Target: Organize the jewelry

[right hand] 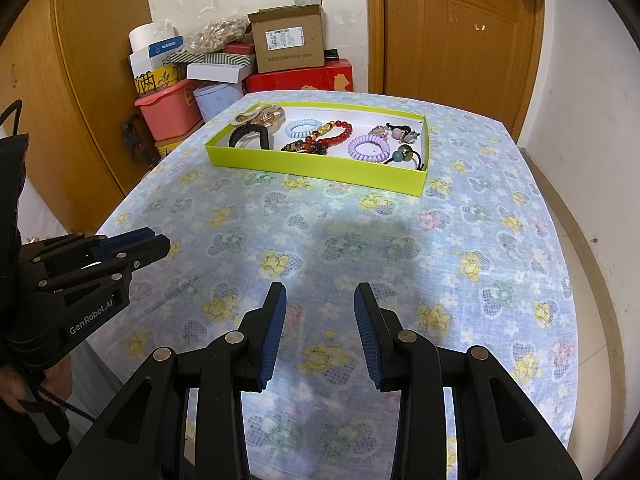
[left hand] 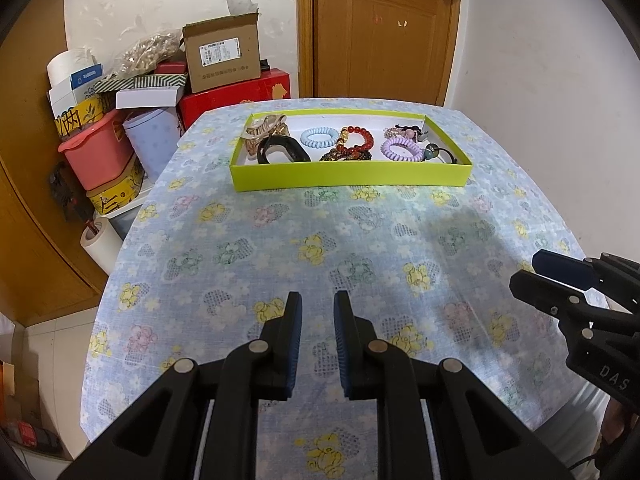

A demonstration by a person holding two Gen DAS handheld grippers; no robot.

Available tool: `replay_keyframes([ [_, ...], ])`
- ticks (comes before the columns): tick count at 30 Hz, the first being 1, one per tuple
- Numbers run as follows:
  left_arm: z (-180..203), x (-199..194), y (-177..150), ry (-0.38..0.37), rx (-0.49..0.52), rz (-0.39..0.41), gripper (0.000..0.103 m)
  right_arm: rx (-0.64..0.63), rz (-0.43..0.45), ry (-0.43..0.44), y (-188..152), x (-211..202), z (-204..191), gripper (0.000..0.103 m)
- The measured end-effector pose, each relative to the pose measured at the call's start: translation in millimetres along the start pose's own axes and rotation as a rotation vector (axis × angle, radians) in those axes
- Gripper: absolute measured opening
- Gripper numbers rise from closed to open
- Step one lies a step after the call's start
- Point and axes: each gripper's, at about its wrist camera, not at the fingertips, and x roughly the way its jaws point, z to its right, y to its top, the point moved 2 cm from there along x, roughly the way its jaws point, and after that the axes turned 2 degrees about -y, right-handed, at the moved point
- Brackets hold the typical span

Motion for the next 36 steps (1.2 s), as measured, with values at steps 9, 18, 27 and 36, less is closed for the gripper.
replay_keyframes([
  [9,0.1,2.4,-1.5,0.000,-0.001,0.003,0.017,0.001,0.001,-0.002,-1.7,0.3,2.5,0.036],
  [18,-0.3,1.5,-1.7,0.004,-0.002,0.003,0.017,0.001,0.001,-0.002,-1.0,-0.3,2.8,0.037],
  [27,-1.4,-0.4,-1.4,0.009,-0.002,0.004,0.017,0.000,0.004,-0.002,-0.8,-2.0,5.6,0.037],
  [36,-2.9,-2.5,-1.4,0.011,-0.004,0.007,0.017,0.000,0.006,-0.003,0.4,-4.9,5.9,0.037],
])
